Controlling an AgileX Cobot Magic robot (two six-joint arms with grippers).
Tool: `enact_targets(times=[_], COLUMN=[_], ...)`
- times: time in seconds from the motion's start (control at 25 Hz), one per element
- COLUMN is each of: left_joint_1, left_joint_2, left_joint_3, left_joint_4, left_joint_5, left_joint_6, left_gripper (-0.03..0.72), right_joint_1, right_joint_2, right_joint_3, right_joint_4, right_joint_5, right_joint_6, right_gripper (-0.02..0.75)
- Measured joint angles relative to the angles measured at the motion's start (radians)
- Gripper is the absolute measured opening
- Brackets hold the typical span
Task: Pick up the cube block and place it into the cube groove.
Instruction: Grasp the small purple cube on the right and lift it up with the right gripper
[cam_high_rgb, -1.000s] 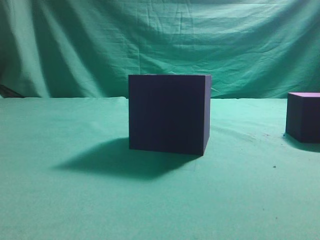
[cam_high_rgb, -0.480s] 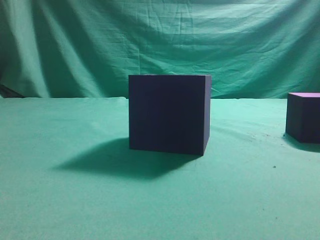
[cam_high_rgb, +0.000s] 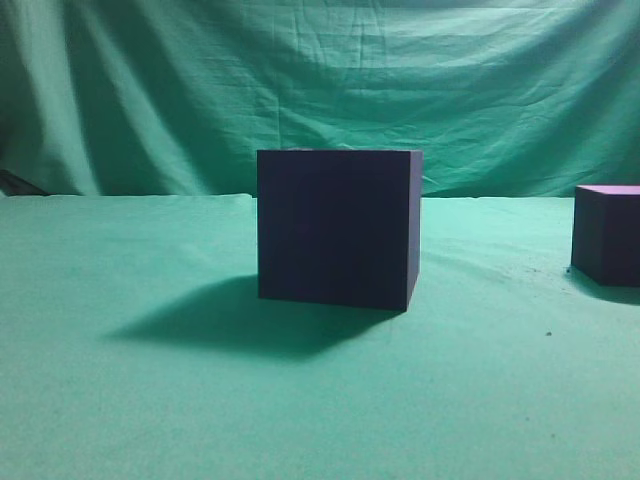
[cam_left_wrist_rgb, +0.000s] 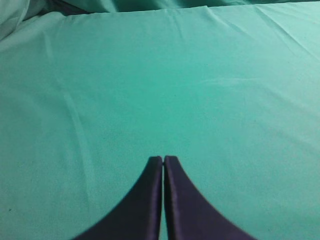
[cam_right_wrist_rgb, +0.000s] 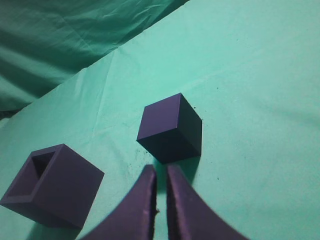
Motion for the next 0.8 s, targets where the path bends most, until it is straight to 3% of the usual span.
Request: enact_targets(times=[0.52, 0.64, 0.8], left_joint_1=[0.0, 0.0, 0.0], left_joint_2=[0.0, 0.0, 0.0], left_joint_3=[0.0, 0.0, 0.0], left_joint_4=[0.0, 0.0, 0.0], left_joint_5=[0.0, 0.0, 0.0], left_joint_6=[0.0, 0.0, 0.0], left_gripper=[0.0, 0.0, 0.0], right_joint_1=[0.0, 0.0, 0.0], right_joint_2=[0.0, 0.0, 0.0], right_joint_3=[0.0, 0.0, 0.0], right_joint_4=[0.0, -0.009, -0.01], right_joint_5=[-0.007, -0.084, -0.299], right_joint_6=[-0.019, -0.042, -0.07], right_gripper=[0.046, 0.046, 0.046])
